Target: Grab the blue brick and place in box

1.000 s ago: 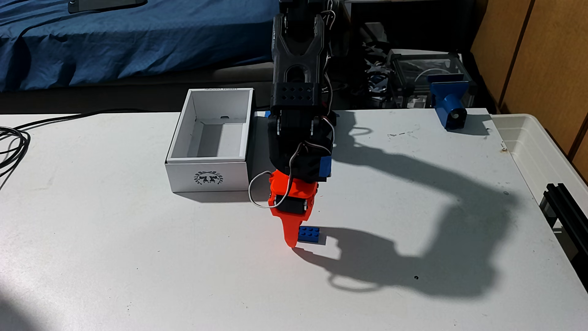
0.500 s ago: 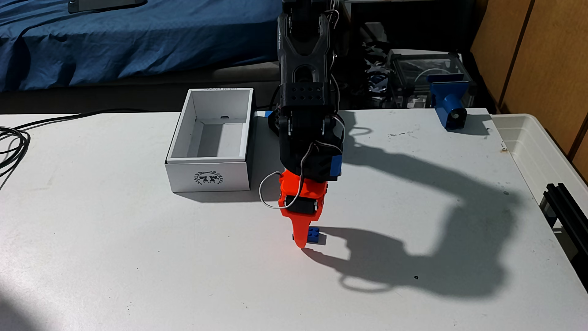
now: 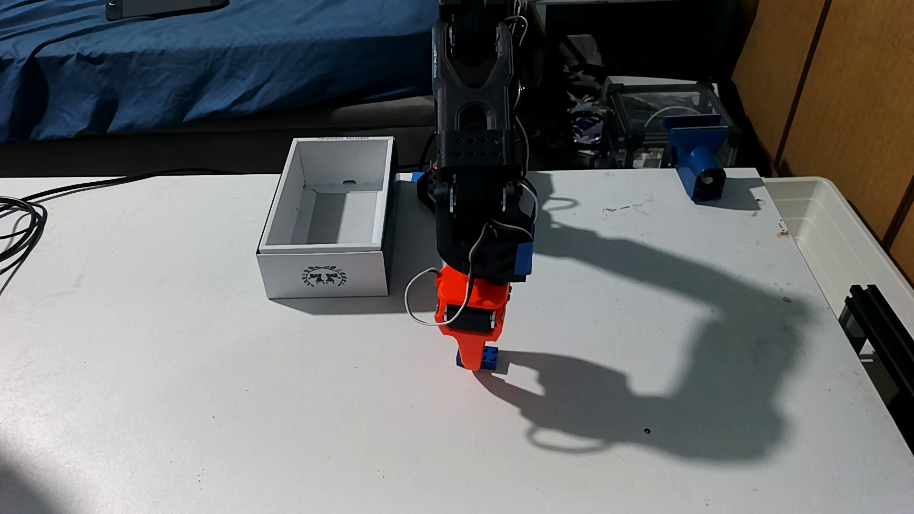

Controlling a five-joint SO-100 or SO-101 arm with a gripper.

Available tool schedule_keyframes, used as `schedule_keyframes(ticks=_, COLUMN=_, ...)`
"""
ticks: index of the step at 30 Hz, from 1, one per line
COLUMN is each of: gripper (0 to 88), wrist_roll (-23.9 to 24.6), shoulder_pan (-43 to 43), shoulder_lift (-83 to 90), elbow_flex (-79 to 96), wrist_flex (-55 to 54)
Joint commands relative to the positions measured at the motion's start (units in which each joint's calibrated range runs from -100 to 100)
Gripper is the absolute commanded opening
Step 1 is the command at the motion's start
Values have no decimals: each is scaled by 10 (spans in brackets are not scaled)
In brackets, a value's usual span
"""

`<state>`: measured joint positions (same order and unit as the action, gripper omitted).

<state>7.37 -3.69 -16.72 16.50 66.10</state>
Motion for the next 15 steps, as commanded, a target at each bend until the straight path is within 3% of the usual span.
schedule_keyframes(ticks=1, gripper=8, wrist_roll=-1, shoulder_pan=-1, shoulder_lift=7, elbow_flex=1, wrist_flex=1)
schedule_keyframes(ticks=15, gripper=8, wrist_roll=-27, shoulder_pan=30, shoulder_lift=116, elbow_flex=-16, wrist_flex=82)
